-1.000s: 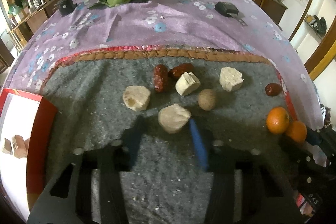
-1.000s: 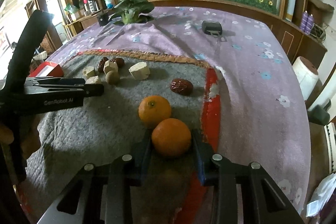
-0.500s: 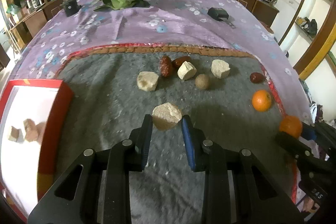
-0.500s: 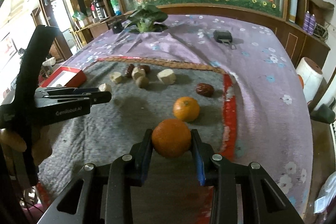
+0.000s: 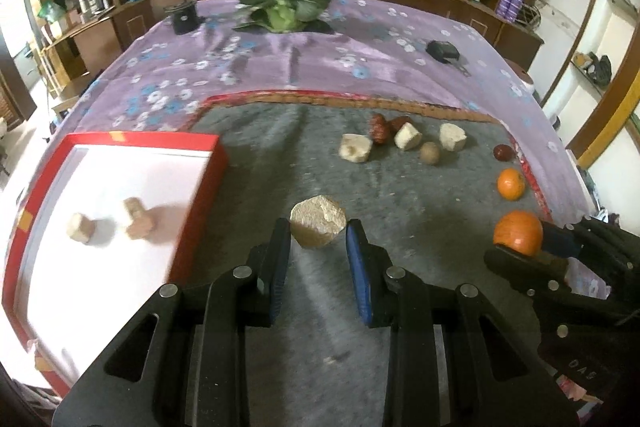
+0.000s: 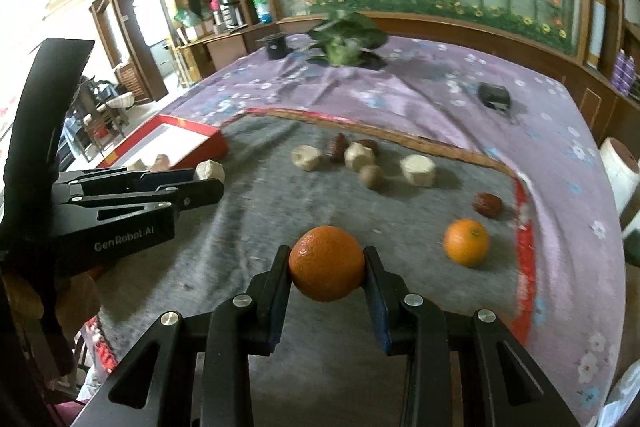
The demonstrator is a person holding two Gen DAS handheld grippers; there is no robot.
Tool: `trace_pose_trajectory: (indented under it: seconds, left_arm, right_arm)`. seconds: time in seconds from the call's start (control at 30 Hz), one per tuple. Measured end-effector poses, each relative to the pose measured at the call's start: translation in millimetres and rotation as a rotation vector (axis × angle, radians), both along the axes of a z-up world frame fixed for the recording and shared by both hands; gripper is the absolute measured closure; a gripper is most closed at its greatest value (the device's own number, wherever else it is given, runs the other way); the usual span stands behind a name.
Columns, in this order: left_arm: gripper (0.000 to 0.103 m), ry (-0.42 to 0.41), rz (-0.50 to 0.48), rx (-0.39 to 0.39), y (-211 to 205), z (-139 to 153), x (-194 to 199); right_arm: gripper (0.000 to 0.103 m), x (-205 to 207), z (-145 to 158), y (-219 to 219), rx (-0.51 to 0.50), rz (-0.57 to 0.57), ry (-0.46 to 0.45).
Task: Organize fruits
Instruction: 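Carry the white block and the orange over the red tray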
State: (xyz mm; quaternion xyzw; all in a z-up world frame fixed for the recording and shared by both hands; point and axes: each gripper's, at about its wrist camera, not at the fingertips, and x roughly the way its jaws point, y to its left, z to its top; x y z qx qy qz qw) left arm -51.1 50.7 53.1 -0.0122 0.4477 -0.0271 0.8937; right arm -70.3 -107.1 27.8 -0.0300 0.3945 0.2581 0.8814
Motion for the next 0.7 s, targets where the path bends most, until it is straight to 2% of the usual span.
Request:
trace_pose_trajectory:
  seconds: [0.7]
  left_arm:
    - [0.075, -0.037, 0.184, -0.034, 107.4, 21.1, -37.8]
  right_arm:
    - [0.069, 2.4, 23.3, 111.0, -0.037, 0.196, -0.041]
